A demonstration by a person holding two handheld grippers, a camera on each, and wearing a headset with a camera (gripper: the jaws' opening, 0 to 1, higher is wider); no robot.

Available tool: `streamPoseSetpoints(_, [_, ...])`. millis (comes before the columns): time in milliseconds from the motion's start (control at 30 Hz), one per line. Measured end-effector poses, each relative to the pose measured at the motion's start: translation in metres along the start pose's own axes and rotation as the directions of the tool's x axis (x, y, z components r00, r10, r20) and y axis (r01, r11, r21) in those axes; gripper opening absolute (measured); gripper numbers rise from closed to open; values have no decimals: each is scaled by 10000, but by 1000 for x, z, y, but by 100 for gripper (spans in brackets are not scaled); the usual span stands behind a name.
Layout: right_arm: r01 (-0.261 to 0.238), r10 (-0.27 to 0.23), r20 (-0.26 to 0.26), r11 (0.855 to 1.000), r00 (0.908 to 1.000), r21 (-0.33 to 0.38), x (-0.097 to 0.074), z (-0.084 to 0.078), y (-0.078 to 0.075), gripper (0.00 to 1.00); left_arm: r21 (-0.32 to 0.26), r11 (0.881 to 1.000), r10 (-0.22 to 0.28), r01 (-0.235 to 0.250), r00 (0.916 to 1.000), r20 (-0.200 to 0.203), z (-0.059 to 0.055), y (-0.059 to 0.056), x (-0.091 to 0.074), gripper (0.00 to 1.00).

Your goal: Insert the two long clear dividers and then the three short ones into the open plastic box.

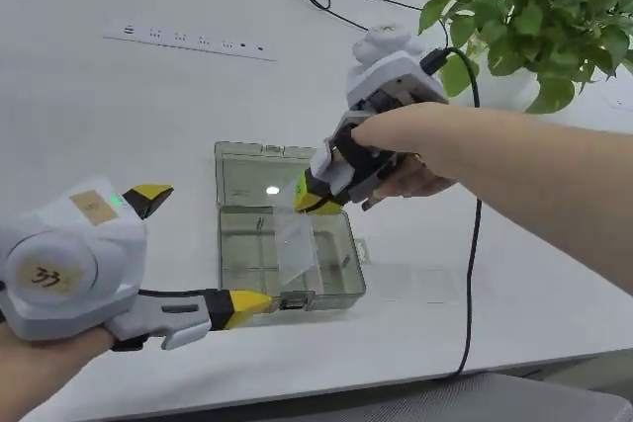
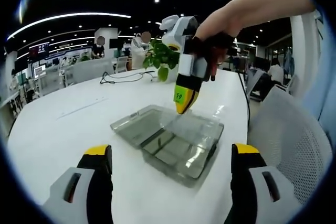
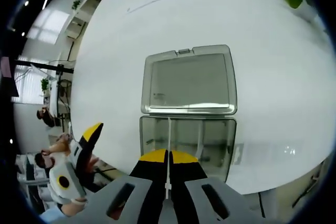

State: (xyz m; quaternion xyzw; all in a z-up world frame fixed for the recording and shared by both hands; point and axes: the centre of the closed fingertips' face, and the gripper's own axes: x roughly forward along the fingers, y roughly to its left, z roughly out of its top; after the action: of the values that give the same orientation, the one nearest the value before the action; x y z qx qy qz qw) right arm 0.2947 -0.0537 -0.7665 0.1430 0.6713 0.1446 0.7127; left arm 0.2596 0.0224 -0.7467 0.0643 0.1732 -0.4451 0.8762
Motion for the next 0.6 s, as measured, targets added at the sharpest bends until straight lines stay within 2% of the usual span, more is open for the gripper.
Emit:
streamPoseSetpoints(200, [177, -177, -197, 9998, 9996, -3, 4, 4, -4, 2, -96, 9998, 154, -155, 9998, -101, -5, 3, -4, 95])
streamPoseSetpoints(400, [218, -216, -364, 9997, 9991, 60, 9, 8, -9, 2, -223, 9996, 193, -197, 9997, -159, -9, 0, -4, 94])
streamPoseSetpoints(567, [144, -137, -425, 9998, 9990, 151, 10, 8, -6, 2, -256, 9995, 154, -160, 9996, -246, -12, -2, -4, 93])
streamPoseSetpoints(600, [164, -161, -389, 9998, 9991, 62, 9, 4, -3, 2, -255, 9996, 138, -146, 9995, -279, -13, -3, -4, 92])
